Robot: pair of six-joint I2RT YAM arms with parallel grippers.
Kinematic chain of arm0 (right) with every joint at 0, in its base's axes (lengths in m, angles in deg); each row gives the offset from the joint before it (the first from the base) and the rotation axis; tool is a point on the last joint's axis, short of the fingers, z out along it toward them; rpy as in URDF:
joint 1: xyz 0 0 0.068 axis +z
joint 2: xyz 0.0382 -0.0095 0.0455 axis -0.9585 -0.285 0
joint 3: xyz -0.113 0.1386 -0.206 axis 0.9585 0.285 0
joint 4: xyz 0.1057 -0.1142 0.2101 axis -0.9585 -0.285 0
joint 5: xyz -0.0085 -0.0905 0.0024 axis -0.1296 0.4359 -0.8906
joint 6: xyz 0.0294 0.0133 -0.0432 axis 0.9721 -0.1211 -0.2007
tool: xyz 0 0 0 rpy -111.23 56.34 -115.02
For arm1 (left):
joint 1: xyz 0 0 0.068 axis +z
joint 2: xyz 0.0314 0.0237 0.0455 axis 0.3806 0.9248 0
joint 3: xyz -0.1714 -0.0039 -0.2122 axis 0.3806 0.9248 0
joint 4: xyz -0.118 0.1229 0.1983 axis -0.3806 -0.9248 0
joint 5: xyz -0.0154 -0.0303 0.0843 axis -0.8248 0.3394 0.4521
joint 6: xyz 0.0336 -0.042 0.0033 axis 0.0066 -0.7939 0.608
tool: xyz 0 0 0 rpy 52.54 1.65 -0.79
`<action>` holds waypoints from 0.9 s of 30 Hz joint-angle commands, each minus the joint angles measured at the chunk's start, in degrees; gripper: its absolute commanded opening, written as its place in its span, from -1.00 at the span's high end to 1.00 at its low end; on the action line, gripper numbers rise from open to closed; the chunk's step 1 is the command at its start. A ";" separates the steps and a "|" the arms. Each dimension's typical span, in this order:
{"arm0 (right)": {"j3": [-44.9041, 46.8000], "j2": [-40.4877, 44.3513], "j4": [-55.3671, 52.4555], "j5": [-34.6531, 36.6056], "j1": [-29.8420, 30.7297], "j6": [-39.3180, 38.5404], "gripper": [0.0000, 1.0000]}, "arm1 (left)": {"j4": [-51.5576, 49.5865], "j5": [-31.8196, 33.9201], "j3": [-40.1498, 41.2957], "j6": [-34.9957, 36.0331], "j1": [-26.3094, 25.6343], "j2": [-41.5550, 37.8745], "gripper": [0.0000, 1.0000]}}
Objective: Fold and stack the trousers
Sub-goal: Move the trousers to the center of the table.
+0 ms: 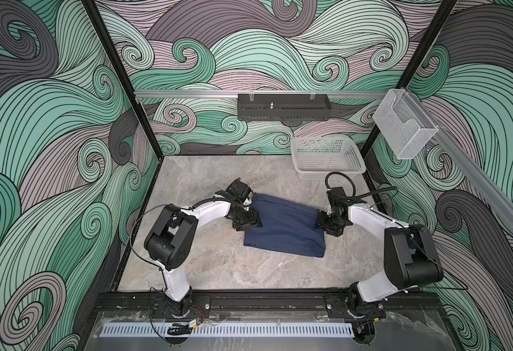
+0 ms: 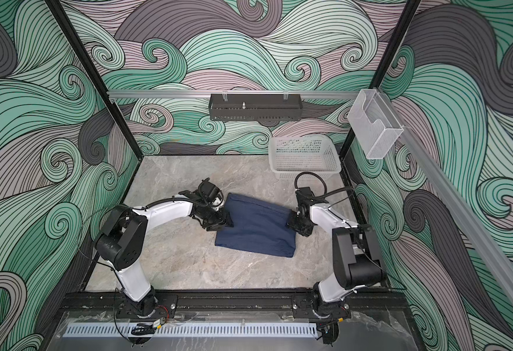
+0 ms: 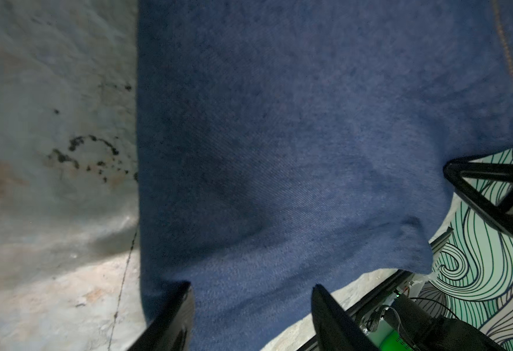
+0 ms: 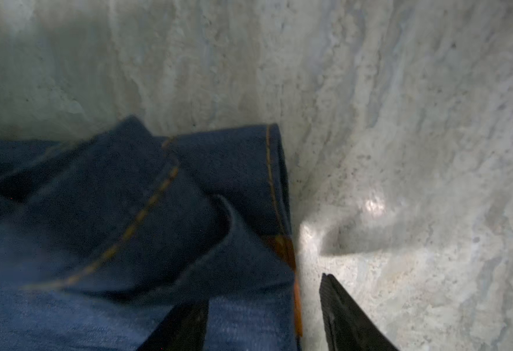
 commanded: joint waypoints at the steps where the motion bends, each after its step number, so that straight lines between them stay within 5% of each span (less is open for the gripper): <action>1: 1.51 2.54 -1.47 -1.00 0.04 -0.80 -0.28 | -1.10 0.20 -0.53 1.28 -0.15 0.76 -0.29; 11: 1.82 -6.75 7.82 -10.64 5.74 3.42 0.01 | -7.90 2.59 -1.57 4.76 7.16 -5.85 -0.31; 18: -5.82 -12.49 13.12 -12.22 14.86 11.64 0.11 | -20.12 12.40 -5.47 9.87 10.87 -16.20 -0.33; 23: -11.08 -12.83 14.60 -13.43 18.84 14.37 -0.10 | -24.12 18.66 -4.20 9.29 11.49 -19.48 -0.34; 27: -12.57 -5.09 9.45 -9.44 20.50 11.67 -0.29 | -21.72 18.20 -0.61 6.40 10.76 -19.48 -0.35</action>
